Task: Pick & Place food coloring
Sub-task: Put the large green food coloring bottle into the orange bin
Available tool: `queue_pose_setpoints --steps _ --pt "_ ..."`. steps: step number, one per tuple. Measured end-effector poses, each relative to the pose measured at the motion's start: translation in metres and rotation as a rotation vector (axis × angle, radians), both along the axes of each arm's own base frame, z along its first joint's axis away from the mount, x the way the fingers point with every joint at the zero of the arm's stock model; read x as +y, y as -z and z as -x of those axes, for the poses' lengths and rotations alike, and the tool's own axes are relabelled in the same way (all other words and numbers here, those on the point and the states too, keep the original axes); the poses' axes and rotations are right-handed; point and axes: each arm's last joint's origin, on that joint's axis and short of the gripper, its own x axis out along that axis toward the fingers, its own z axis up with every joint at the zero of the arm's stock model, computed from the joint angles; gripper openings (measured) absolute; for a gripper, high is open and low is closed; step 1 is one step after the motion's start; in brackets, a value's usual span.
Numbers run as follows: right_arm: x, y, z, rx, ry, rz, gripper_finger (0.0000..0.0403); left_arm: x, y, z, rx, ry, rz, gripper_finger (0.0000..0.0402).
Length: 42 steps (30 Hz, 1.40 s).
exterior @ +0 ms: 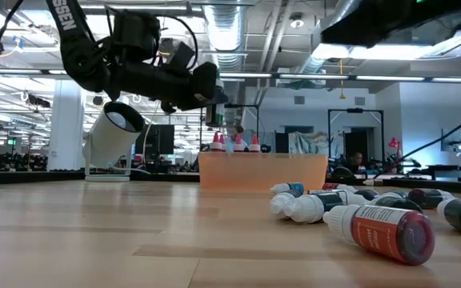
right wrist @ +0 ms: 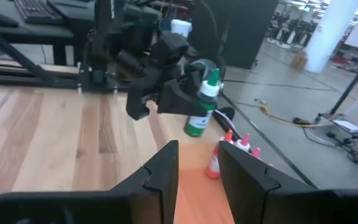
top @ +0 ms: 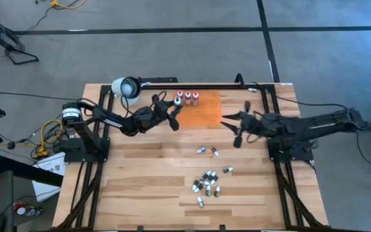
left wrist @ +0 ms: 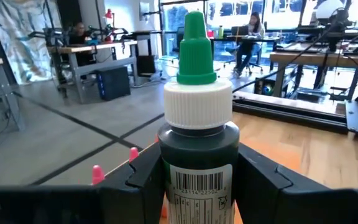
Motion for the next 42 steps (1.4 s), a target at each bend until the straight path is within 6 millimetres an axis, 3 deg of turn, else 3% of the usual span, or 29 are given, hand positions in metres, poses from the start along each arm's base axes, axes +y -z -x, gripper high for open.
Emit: queue_pose_setpoints --steps 8,15,25,42 --pt "-0.04 0.029 -0.045 0.02 0.02 -0.039 0.0106 0.009 0.012 -0.001 0.024 0.019 0.036 0.0146" --pt "-0.063 0.041 -0.058 0.005 0.04 -0.052 0.0106 0.01 0.038 -0.008 -0.037 0.026 0.026 0.0146" --pt "-0.068 0.034 -0.06 -0.016 0.035 -0.052 0.0106 0.014 0.067 -0.01 0.026 -0.047 0.053 0.0146" --pt "-0.068 0.034 -0.06 -0.015 0.032 -0.053 0.0106 0.028 0.072 -0.005 0.029 -0.133 0.101 0.0146"
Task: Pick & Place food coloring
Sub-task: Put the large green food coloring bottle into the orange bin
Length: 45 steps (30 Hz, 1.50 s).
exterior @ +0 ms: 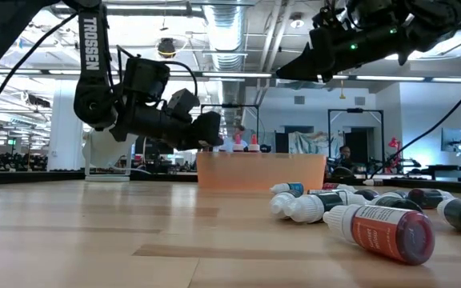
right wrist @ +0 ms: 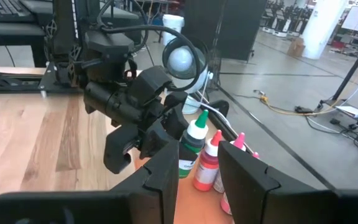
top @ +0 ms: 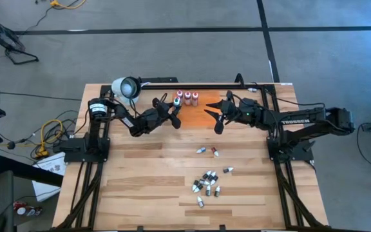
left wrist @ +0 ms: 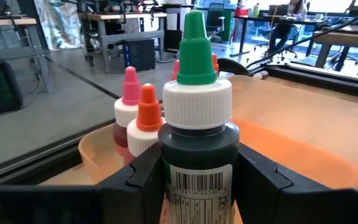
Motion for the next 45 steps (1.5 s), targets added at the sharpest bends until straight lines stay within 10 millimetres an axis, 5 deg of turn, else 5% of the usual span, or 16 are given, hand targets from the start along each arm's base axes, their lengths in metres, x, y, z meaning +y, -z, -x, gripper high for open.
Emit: queue_pose_setpoints --steps 45 --pt "0.001 0.0 0.0 -0.001 -0.033 -0.006 0.0106 -0.006 0.0 -0.01 0.08 0.017 -0.035 0.0186"
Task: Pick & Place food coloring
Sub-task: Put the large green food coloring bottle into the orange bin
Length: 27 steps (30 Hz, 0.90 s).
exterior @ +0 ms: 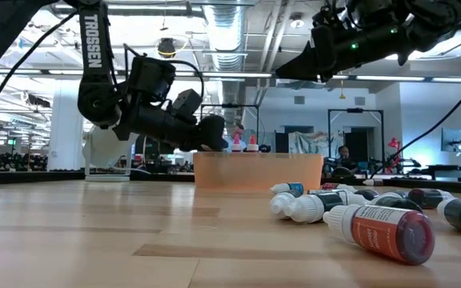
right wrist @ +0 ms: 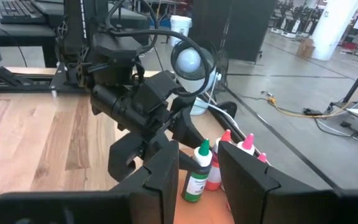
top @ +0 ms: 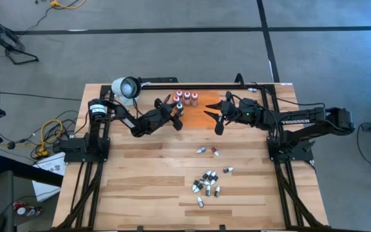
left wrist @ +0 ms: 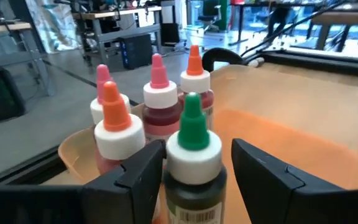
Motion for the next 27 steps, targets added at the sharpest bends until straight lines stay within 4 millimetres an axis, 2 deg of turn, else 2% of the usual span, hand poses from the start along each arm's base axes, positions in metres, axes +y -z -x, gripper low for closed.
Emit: queue_pose_setpoints --steps 9,27 --pt "0.0 0.003 0.001 0.028 0.0 -0.007 0.0106 -0.005 -0.007 -0.019 0.117 -0.058 -0.082 0.0186" --pt "0.001 0.008 0.002 0.088 -0.02 -0.027 0.0106 -0.005 -0.001 -0.016 0.19 -0.2 -0.08 0.0186"
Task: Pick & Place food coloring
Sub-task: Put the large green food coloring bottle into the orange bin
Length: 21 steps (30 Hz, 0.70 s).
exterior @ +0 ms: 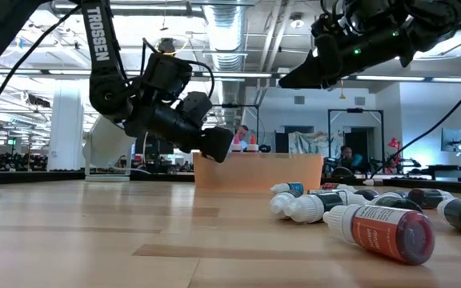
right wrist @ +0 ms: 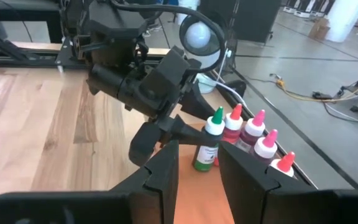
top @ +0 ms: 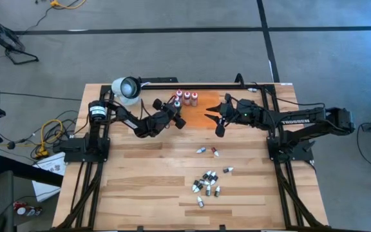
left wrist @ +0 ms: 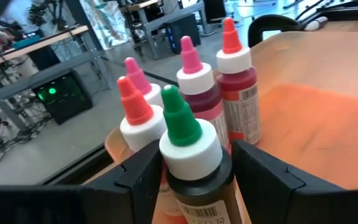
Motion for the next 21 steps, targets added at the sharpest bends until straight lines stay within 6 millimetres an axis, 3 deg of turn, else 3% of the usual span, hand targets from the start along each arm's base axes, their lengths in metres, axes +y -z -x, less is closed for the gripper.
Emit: queue_pose_setpoints --steps 21 --pt "0.0001 0.0003 0.0 0.002 -0.003 -0.001 0.0106 -0.0094 -0.0007 -0.0007 0.023 -0.072 -0.037 0.0186"
